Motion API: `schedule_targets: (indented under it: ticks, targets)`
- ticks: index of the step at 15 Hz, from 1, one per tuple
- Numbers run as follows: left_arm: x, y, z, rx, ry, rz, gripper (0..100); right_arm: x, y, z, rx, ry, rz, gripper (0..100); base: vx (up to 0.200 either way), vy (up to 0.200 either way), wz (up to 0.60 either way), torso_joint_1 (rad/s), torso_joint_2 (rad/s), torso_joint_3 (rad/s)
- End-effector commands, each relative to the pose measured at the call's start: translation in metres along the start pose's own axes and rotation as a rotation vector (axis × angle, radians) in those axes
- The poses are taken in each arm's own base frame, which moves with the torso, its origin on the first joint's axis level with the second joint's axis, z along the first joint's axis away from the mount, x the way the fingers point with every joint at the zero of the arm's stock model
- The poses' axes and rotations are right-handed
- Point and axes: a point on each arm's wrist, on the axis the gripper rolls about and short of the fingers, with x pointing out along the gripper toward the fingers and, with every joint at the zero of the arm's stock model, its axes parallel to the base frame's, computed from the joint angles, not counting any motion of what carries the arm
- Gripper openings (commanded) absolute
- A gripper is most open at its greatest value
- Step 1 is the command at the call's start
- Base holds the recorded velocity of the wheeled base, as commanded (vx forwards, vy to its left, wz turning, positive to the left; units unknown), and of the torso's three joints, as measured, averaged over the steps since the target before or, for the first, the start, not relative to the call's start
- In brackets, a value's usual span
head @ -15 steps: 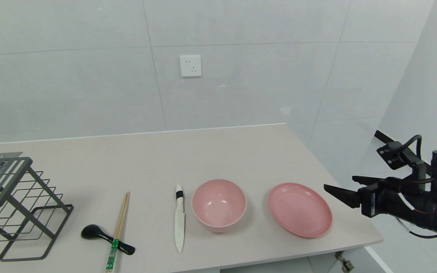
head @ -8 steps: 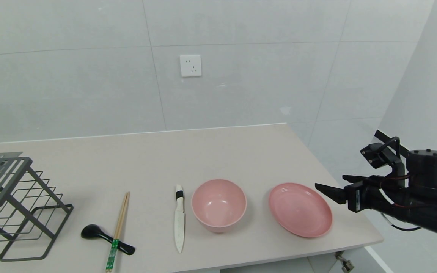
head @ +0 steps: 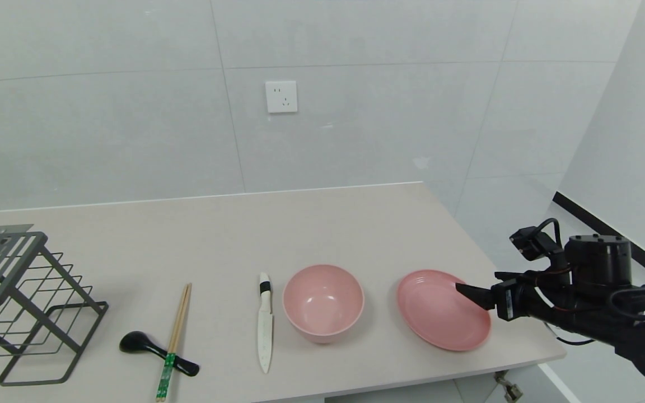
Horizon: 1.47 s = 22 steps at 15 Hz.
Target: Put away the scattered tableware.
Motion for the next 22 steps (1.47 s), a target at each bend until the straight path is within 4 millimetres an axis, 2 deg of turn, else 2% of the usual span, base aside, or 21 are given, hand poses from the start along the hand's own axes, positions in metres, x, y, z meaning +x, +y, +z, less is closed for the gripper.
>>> schedule_targets:
  ticks: [1, 22]
  targets:
    - [0.000, 0.000, 0.000, 0.000, 0.001, 0.000, 100, 0.012, -0.004, -0.011, 0.011, 0.034, -0.003, 100, 0.000, 0.000, 0.00, 0.000, 0.00, 0.000]
    - [0.000, 0.000, 0.000, -0.001, 0.001, 0.000, 100, 0.046, -0.013, -0.046, 0.039, 0.105, -0.044, 100, 0.000, 0.000, 0.00, 0.000, 0.00, 0.000]
